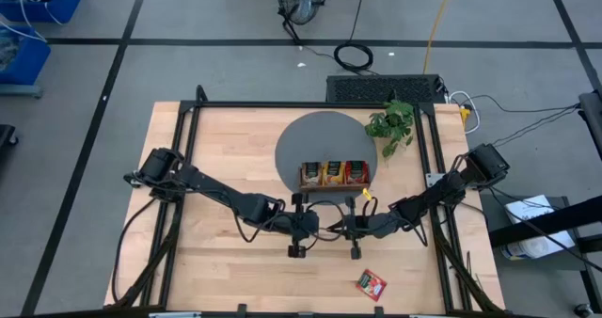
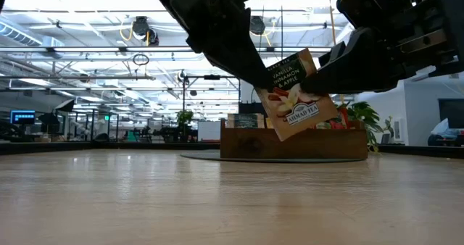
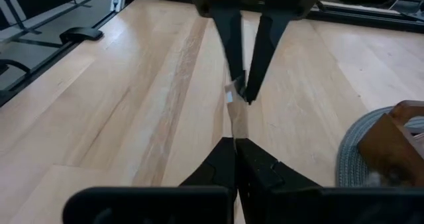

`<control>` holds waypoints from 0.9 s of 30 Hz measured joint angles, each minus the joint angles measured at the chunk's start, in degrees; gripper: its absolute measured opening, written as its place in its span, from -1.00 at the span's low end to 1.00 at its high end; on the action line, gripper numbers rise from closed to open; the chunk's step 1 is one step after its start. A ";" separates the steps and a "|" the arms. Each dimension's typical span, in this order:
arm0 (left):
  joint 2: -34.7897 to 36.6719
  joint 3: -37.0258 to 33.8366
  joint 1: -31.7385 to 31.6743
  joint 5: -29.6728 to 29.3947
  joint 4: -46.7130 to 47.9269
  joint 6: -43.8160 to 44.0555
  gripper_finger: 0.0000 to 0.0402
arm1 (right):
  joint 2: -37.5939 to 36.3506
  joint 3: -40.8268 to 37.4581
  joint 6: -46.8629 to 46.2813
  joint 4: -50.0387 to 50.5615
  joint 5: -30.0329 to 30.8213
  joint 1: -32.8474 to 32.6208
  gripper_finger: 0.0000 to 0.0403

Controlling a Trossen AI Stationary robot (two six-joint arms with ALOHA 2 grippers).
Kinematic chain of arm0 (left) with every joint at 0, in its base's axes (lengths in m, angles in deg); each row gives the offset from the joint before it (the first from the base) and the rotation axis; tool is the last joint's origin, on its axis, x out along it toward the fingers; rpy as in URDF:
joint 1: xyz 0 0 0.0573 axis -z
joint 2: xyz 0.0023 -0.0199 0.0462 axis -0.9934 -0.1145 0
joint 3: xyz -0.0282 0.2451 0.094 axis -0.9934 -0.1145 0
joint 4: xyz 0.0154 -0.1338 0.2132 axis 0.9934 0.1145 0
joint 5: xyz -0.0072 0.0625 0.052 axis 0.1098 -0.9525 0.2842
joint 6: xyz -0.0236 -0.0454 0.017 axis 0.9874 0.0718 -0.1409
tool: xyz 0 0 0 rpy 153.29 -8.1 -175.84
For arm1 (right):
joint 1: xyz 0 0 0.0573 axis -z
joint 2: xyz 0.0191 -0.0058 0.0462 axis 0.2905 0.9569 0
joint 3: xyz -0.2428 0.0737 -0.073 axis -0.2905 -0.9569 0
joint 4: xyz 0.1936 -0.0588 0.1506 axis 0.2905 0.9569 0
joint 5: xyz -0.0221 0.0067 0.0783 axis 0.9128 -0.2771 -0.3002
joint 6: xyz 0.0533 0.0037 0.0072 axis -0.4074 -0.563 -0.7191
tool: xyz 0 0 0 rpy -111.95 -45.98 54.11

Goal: Pick & Place Tea
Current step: Put the brown tea bag into the left section of the wooden organizer

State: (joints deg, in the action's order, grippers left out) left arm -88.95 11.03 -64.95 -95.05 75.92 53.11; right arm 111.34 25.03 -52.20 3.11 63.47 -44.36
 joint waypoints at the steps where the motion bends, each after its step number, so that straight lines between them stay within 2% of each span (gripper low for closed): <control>1: 0.00 0.00 0.00 0.00 0.02 -0.45 -0.95 | 0.00 0.00 0.00 0.06 0.00 0.00 -1.00; 4: 0.00 0.00 0.00 -0.02 0.78 -1.70 -0.97 | 0.00 0.00 -1.05 0.07 0.04 0.01 -0.99; 7: 0.00 0.00 0.01 -0.42 3.34 -1.92 -0.98 | 0.00 0.00 -1.73 0.22 0.02 -0.01 -0.89; 13: 0.24 -0.01 -0.08 -3.30 7.43 -4.50 -0.98 | 0.00 0.02 -4.17 3.46 1.79 -0.01 -0.47; 19: 5.99 0.39 -1.57 -7.04 15.36 -7.48 -0.99 | -0.02 0.00 -12.10 8.51 1.77 -0.01 -0.11; 23: 11.69 0.52 -4.36 -8.08 16.41 -8.80 -0.99 | -0.02 0.02 -15.43 10.02 4.18 -0.01 -0.02; 27: 13.12 0.51 -8.96 -7.67 18.70 -12.98 -0.99 | 0.88 0.02 -17.73 9.86 4.58 -0.27 -0.02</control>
State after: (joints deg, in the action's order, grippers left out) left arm -75.83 11.54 -73.90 -102.72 94.62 40.13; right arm 112.22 25.05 -69.93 12.97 68.04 -44.63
